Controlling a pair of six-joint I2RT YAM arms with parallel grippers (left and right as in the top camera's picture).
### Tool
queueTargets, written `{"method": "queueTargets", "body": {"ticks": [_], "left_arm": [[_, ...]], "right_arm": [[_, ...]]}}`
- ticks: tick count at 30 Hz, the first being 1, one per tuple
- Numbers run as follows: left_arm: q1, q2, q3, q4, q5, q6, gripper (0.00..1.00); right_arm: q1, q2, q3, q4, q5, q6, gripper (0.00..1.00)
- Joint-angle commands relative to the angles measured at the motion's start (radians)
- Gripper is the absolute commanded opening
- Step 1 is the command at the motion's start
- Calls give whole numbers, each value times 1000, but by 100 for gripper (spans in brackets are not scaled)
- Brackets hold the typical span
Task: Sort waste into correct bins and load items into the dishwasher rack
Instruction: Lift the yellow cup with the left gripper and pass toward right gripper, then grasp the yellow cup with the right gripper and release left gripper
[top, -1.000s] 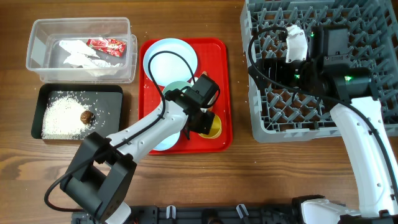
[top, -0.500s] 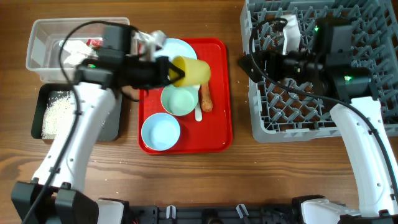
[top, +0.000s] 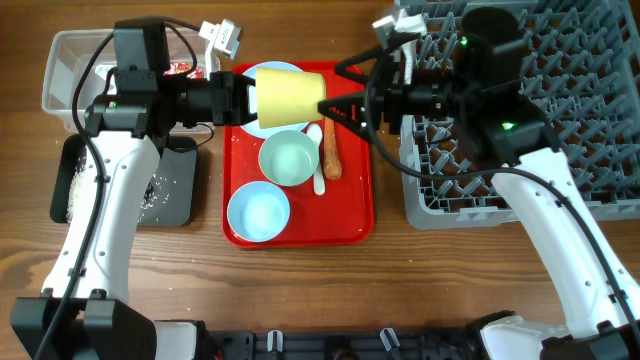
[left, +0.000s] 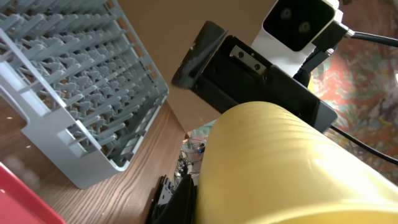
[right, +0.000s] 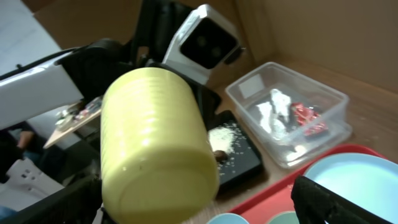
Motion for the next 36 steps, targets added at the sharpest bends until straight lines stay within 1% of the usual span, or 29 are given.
{"method": "queueTargets", "body": {"ticks": [1, 3, 5, 9, 10, 11, 12, 13, 15, 16, 18, 24, 27, 28, 30, 31, 32, 34, 36], "left_arm": [[-27, -7, 11, 5, 41, 25, 4], [-29, -7, 11, 6, 41, 25, 4], [-29, -7, 11, 5, 41, 25, 4], [-29, -7, 11, 5, 26, 29, 4], [-29, -7, 11, 5, 17, 28, 4], [-29, -7, 11, 5, 11, 28, 10], [-29, -7, 11, 5, 11, 28, 21], [-29, -7, 11, 5, 11, 28, 35], [-28, -7, 11, 5, 11, 28, 47], [-28, -7, 11, 5, 11, 28, 54], [-28, -7, 11, 5, 5, 28, 64], [-28, -7, 11, 4, -61, 27, 69], [-28, -7, 11, -23, -170, 27, 71], [-28, -7, 11, -53, -250, 27, 73], [-28, -7, 11, -101, -378, 27, 76], [-28, -7, 11, -133, -477, 27, 77], [-28, -7, 11, -154, -542, 27, 78], [-29, -7, 11, -218, -734, 27, 79], [-29, -7, 11, -262, -854, 27, 80]], "right_arm": [[46, 32, 3, 61, -47, 34, 100], [58, 32, 3, 76, -47, 41, 98], [66, 33, 3, 76, -47, 41, 89], [69, 35, 3, 76, -47, 46, 60], [69, 35, 3, 76, -47, 59, 51], [69, 35, 3, 75, -49, 61, 44], [69, 35, 3, 74, -51, 61, 42], [69, 35, 3, 72, -50, 60, 41], [60, 35, 3, 73, -50, 48, 38], [51, 33, 3, 72, -50, 48, 38], [-4, 29, 3, 40, -50, 49, 38], [-198, 19, 3, -91, -47, 26, 39], [-299, -22, 3, -168, -35, 10, 40], [-330, -40, 3, -221, 7, 2, 41], [-372, -70, 4, -333, 121, -29, 42], [-389, -90, 4, -418, 240, -45, 42], [-393, -101, 4, -472, 335, -45, 42], [-393, -123, 16, -627, 594, -38, 42], [-393, -126, 32, -734, 735, -9, 42]]}}
